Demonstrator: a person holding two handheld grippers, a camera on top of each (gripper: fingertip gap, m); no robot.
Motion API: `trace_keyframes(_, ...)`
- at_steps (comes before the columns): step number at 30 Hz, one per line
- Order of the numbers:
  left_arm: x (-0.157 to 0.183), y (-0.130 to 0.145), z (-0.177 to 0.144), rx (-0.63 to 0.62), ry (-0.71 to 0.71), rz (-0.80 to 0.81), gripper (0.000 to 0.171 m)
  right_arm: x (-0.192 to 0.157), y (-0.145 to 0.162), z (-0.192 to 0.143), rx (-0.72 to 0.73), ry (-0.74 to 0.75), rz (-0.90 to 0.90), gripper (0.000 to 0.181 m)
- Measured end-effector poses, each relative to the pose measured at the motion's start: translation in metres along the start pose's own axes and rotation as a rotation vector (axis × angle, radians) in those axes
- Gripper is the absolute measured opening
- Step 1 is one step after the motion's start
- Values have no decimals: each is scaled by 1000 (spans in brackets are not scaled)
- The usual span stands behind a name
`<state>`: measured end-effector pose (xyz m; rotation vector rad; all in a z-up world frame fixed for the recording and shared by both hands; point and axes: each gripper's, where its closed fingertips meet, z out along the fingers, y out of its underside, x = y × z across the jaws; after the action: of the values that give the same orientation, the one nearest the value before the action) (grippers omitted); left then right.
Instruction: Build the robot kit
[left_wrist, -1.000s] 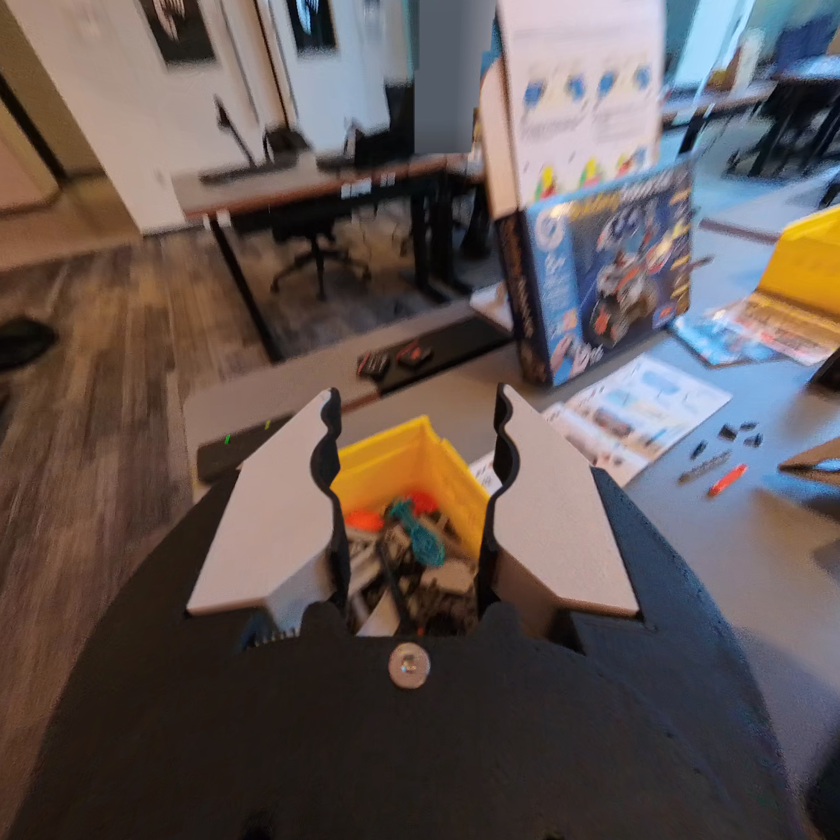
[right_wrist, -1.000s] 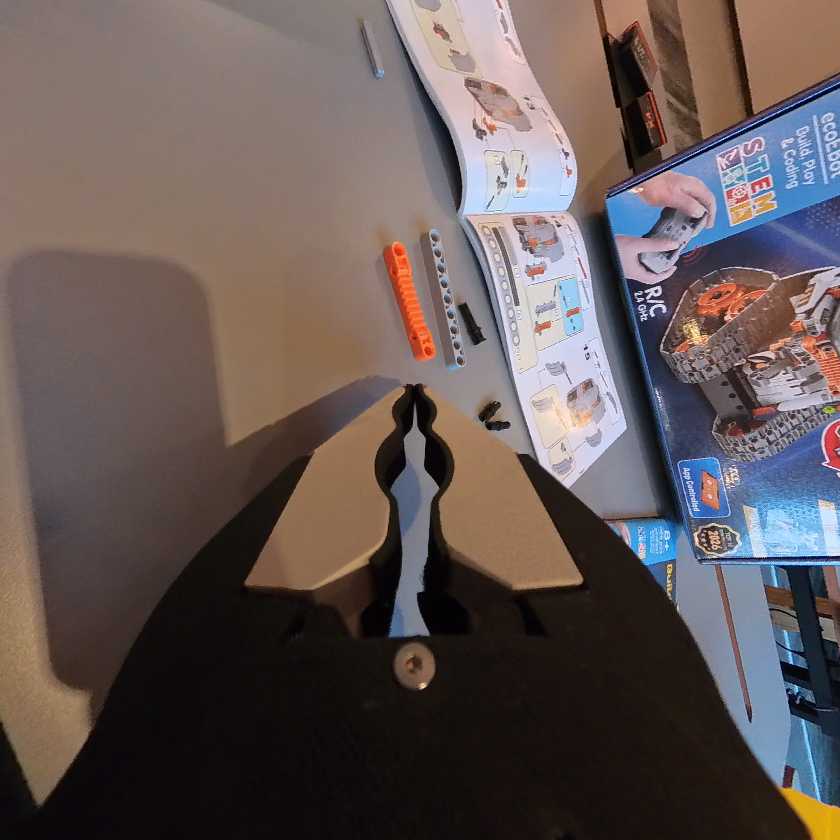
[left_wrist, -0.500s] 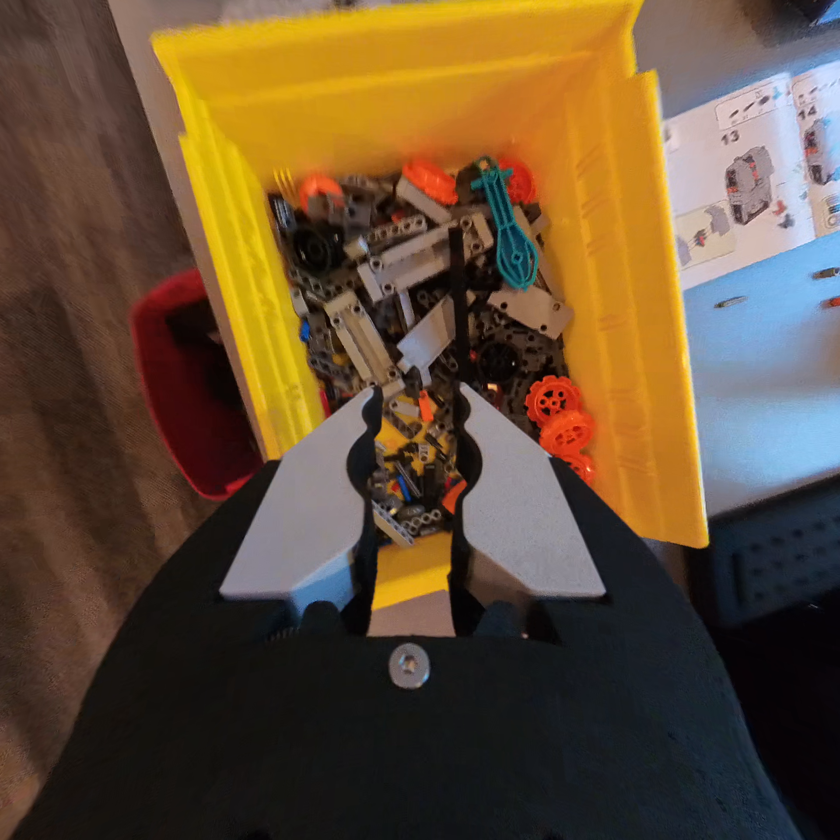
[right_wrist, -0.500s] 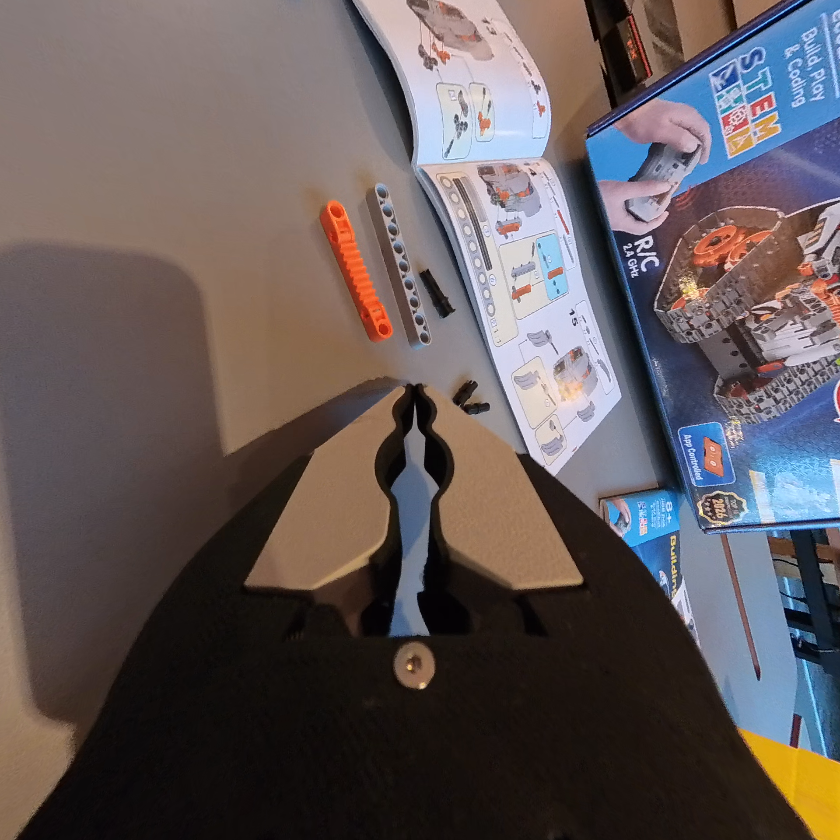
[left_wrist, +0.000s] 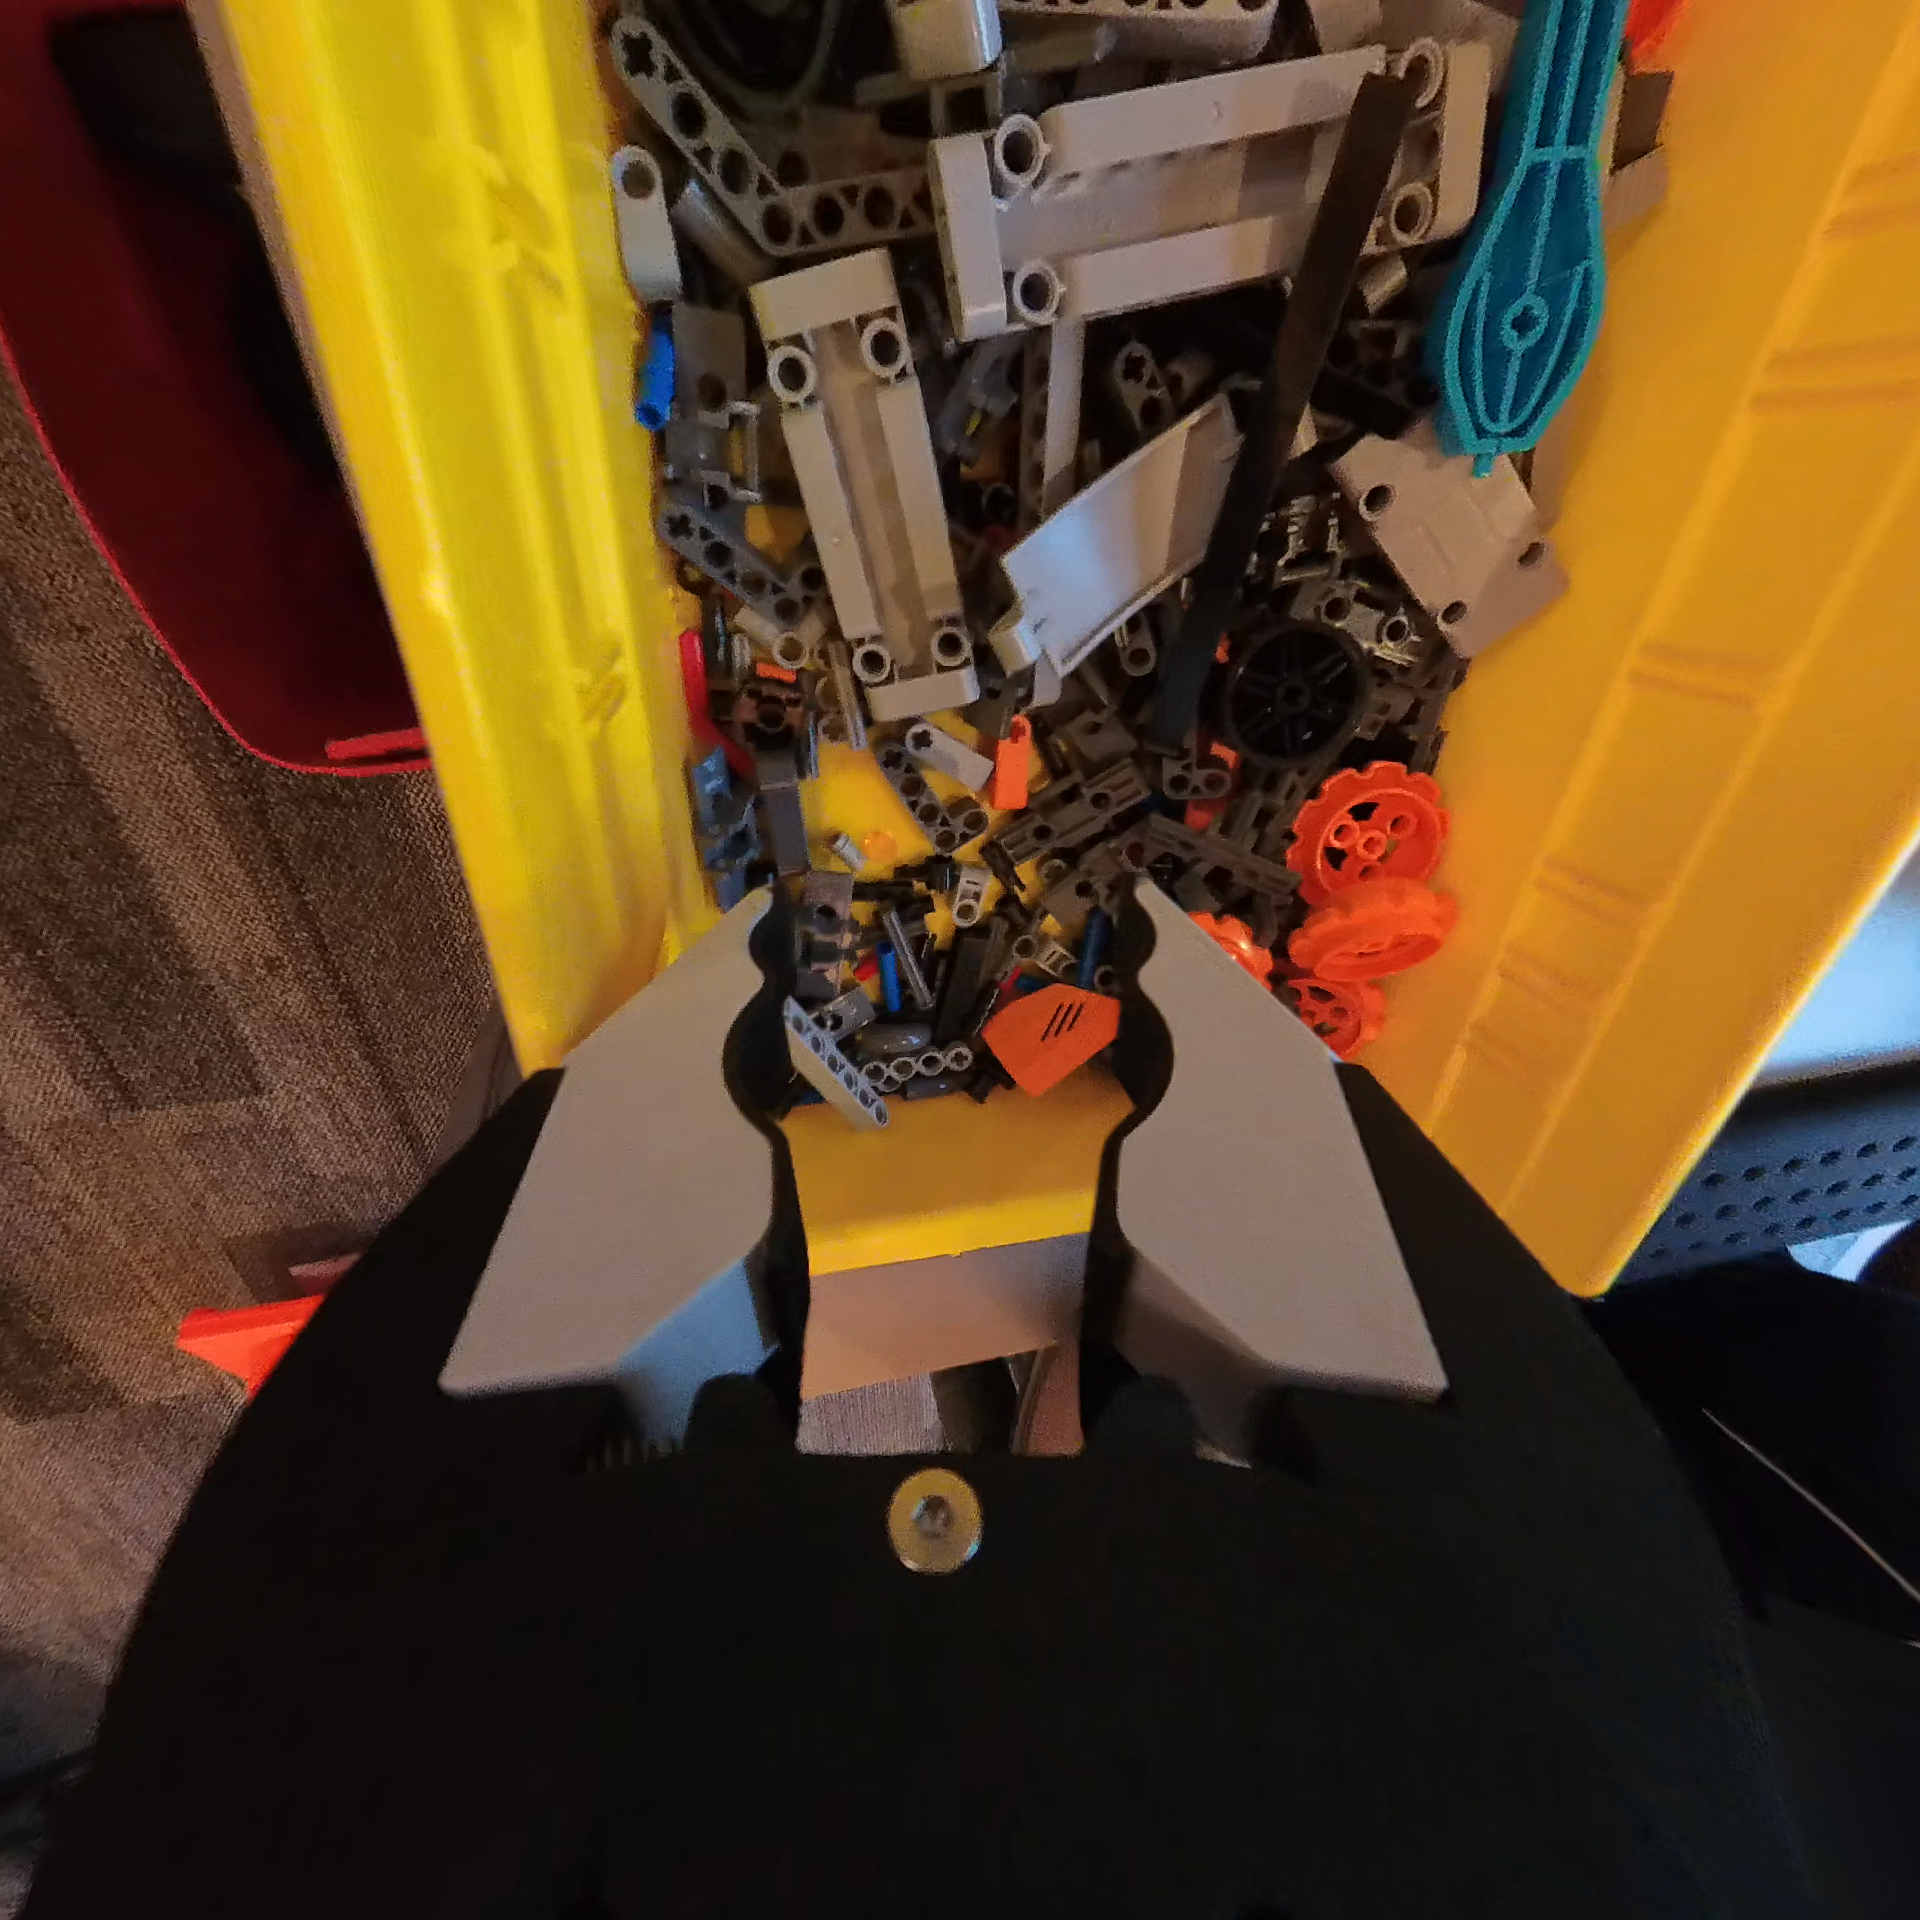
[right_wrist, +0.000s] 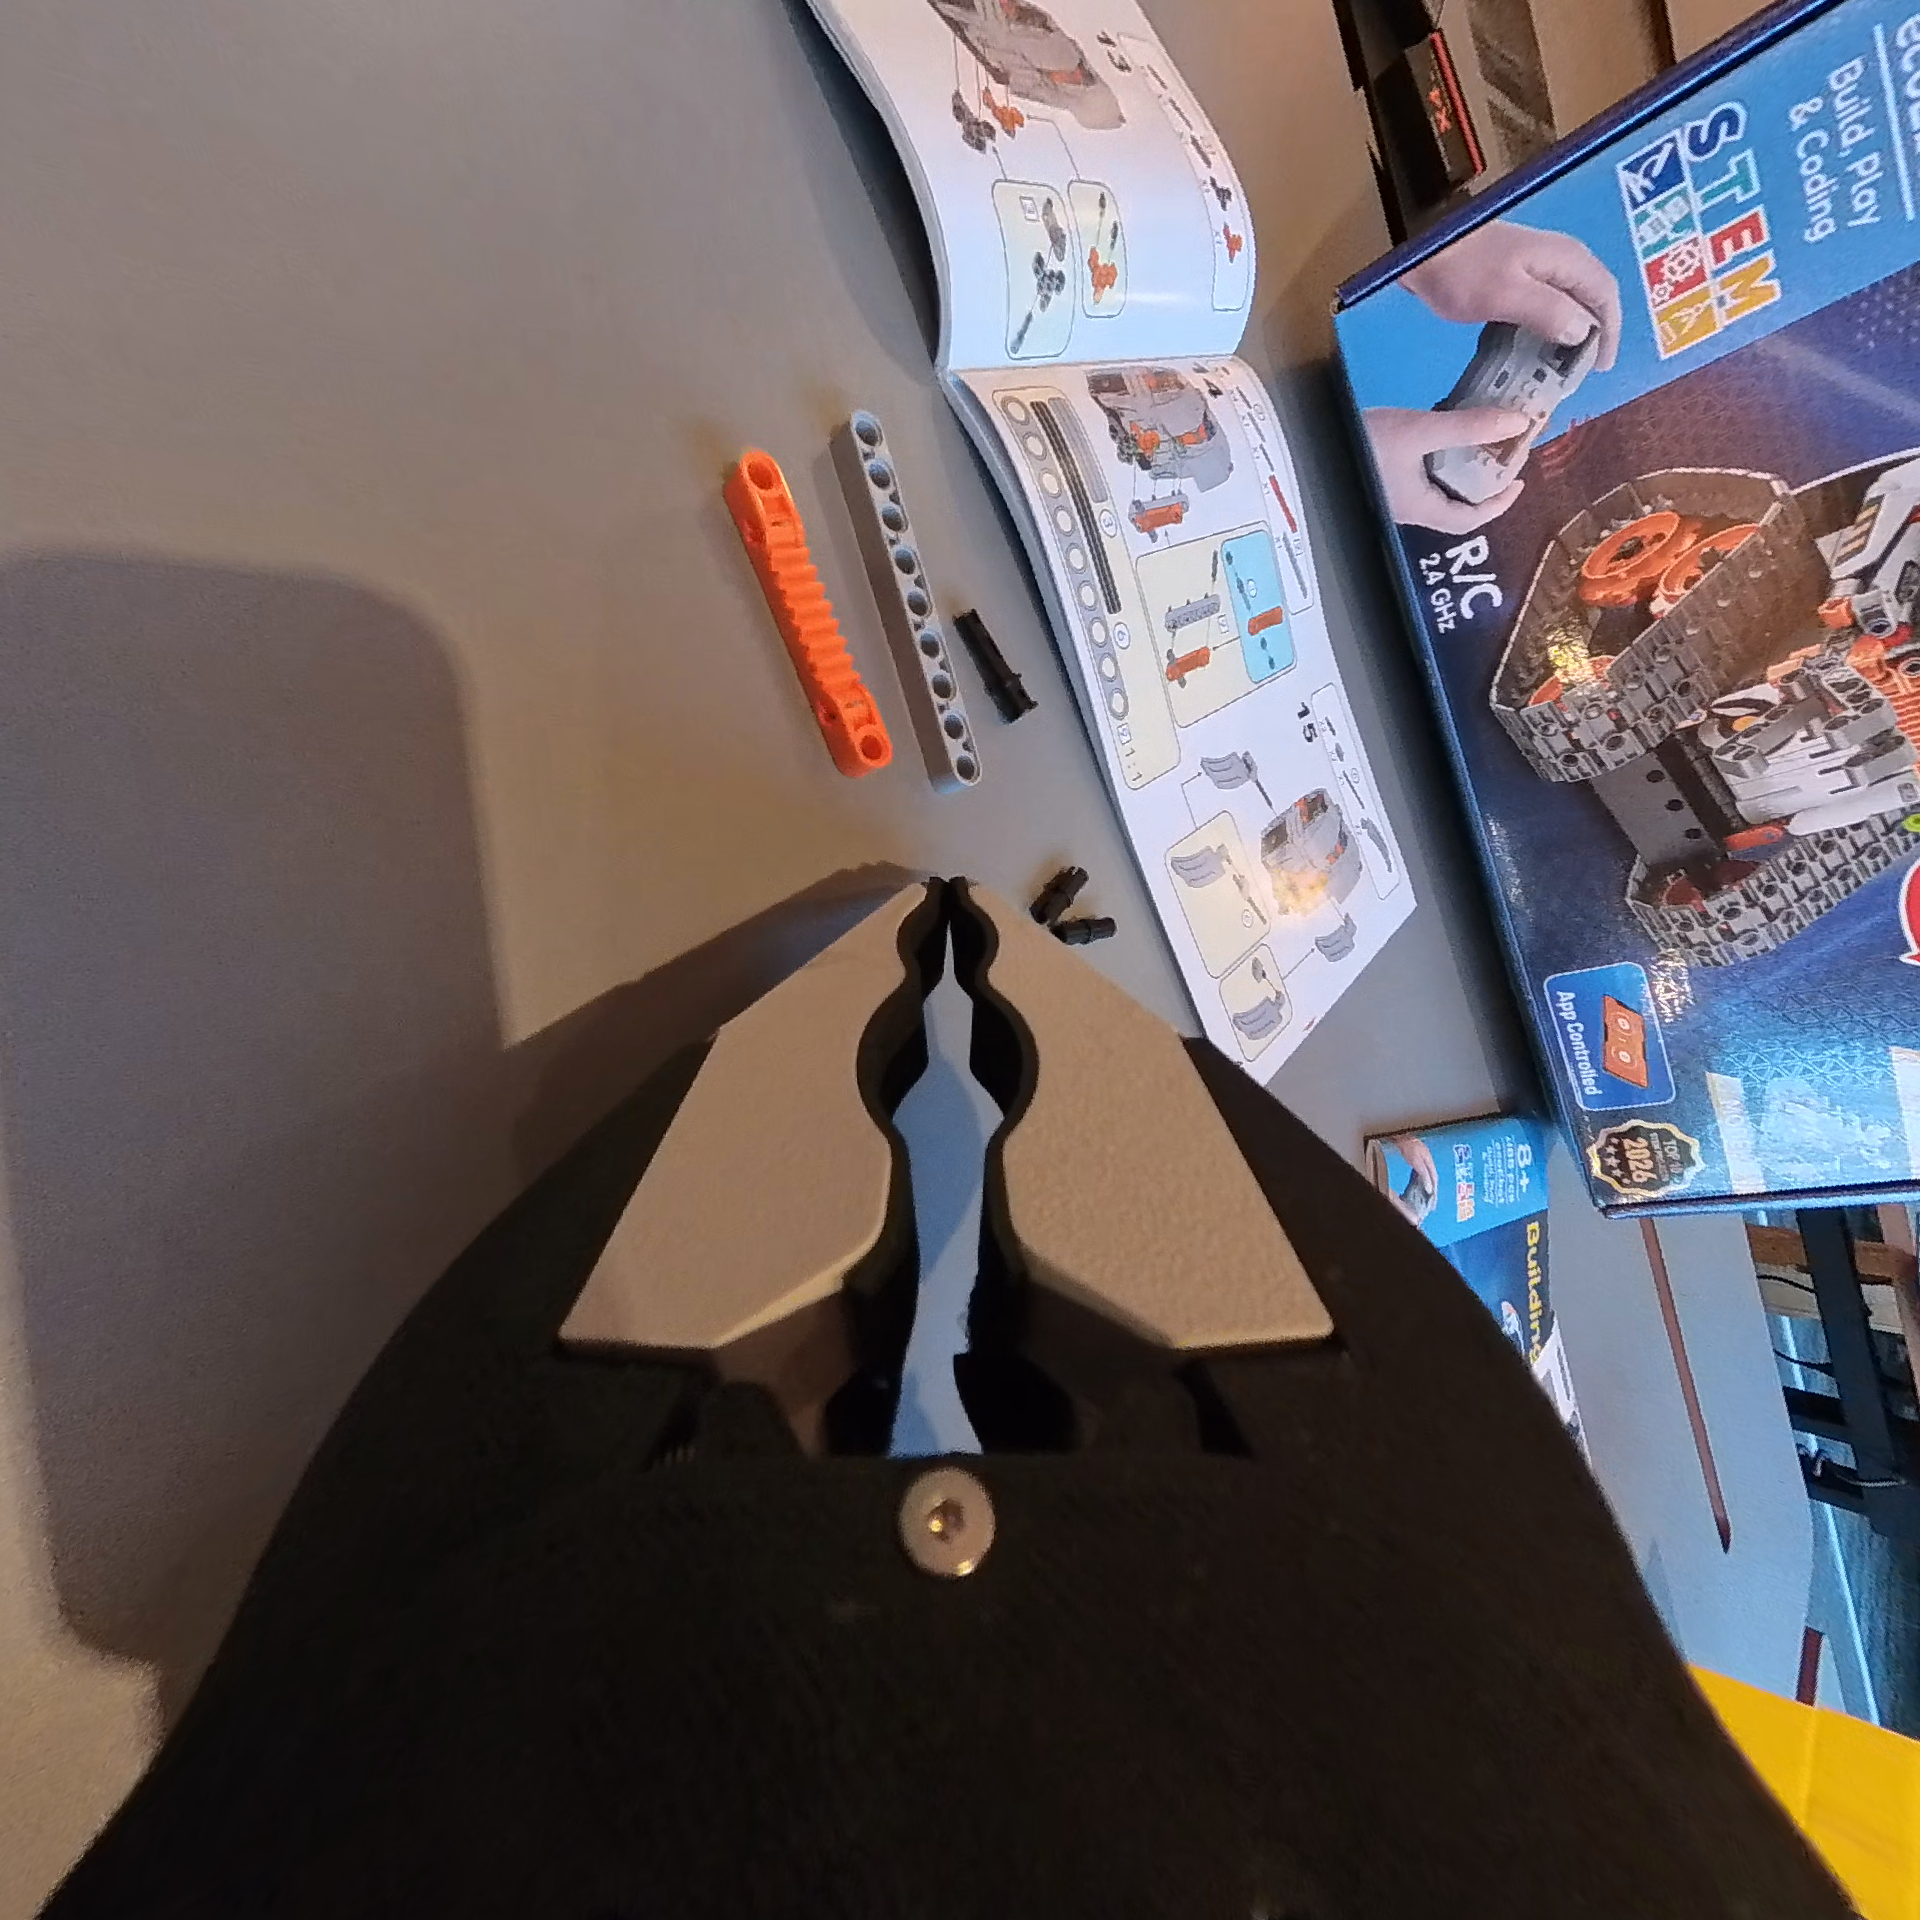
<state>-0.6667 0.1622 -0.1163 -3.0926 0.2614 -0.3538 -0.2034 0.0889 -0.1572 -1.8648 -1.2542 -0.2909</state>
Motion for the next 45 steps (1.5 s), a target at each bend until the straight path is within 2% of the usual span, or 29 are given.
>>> trace_keyframes(2,-1,-5,6,-19,-23,10,57,-1,-1,-1,1,0,-7,0)
trace_keyframes(7,-8,-12,16,-53,-81,92,1,-1,-1,-2,7,-1,-4,0)
trace_keyframes(11,-13,-16,26,-84,-109,159,0,-3,-1,-2,6,-13,-7,0)
trace_keyframes(18,-22,-23,36,-123,-202,187,0,-6,-1,-1,-1,-22,-16,0)
trace_keyframes(28,-14,-41,46,-74,-129,212,0,-8,-2,0,1,-28,-19,0)
trace_keyframes(35,-2,-72,27,135,-49,188,6,-7,-1,0,-1,-26,-21,0)
trace_keyframes(45,-13,-36,20,4,-126,94,5,-8,-1,-1,-1,-27,-25,0)
